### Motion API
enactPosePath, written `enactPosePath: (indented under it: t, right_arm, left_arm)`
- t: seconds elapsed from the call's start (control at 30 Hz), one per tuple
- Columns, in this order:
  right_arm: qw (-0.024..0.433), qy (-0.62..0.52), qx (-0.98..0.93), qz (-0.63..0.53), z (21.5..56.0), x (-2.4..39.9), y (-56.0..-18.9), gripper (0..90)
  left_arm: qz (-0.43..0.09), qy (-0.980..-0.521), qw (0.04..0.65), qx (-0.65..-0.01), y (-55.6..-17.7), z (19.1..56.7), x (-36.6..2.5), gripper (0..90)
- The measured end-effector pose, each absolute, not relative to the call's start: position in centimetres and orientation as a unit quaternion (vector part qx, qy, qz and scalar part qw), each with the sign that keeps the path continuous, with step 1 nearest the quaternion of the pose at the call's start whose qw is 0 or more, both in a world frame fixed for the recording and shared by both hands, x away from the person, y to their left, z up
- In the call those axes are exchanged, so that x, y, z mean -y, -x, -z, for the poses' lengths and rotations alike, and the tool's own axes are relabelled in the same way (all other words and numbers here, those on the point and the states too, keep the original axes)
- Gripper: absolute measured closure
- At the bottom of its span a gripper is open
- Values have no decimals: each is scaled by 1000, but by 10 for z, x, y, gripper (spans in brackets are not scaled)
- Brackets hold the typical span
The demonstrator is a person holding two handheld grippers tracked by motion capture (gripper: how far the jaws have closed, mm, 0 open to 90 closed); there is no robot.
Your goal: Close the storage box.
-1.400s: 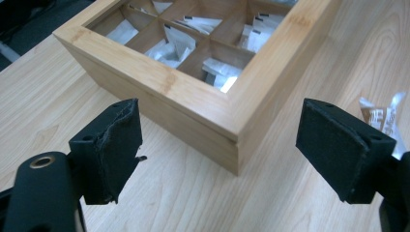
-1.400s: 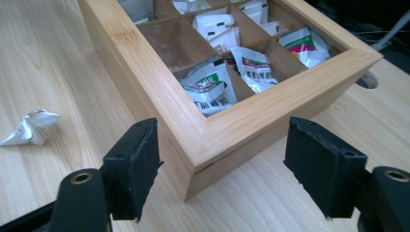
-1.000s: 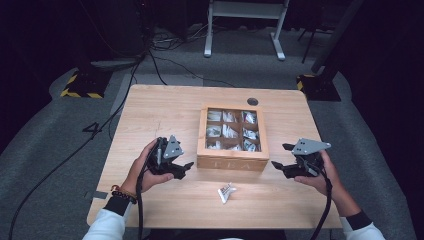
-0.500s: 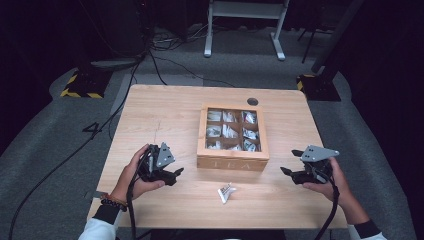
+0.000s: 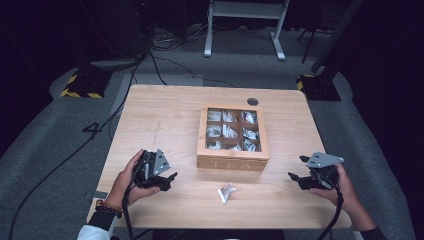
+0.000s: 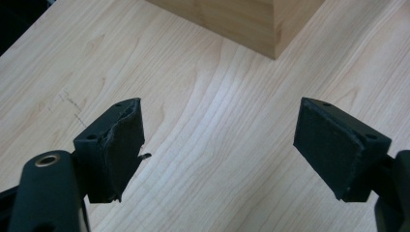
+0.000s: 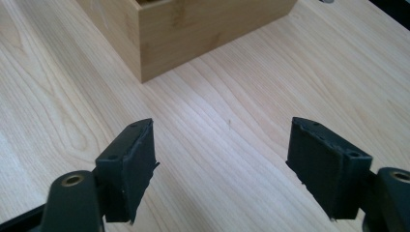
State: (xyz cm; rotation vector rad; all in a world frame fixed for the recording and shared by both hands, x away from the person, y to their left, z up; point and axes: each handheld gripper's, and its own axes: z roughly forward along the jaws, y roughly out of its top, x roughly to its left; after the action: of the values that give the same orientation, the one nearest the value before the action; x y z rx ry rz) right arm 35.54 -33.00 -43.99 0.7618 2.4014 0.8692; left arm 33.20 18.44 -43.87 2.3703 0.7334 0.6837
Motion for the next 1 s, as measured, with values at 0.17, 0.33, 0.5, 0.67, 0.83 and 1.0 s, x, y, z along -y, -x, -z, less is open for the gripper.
enactPosePath:
  t: [0.17, 0.33, 0.5, 0.67, 0.83, 1.0]
  right_arm:
    - [224, -295, -871, -323, 446, 341, -352, 257]
    - [212, -315, -866, -326, 456, 352, -350, 260]
    - [205, -332, -859, -331, 466, 363, -345, 269]
    - [198, -347, -855, -330, 476, 374, -340, 268]
    - [197, -363, -848, -333, 482, 385, -337, 266]
    - [192, -378, -838, -343, 488, 395, -334, 265]
  left_arm:
    - [-249, -889, 268, -275, -332, 444, -190, 181]
    - [-243, -893, 251, -283, -333, 452, -201, 180]
    - [-232, -886, 263, -303, -332, 459, -214, 180]
    - [-226, -885, 256, -318, -332, 468, -225, 181]
    - [-217, -881, 264, -328, -329, 471, -236, 180]
    - [-205, -877, 270, -340, -328, 476, -244, 180]
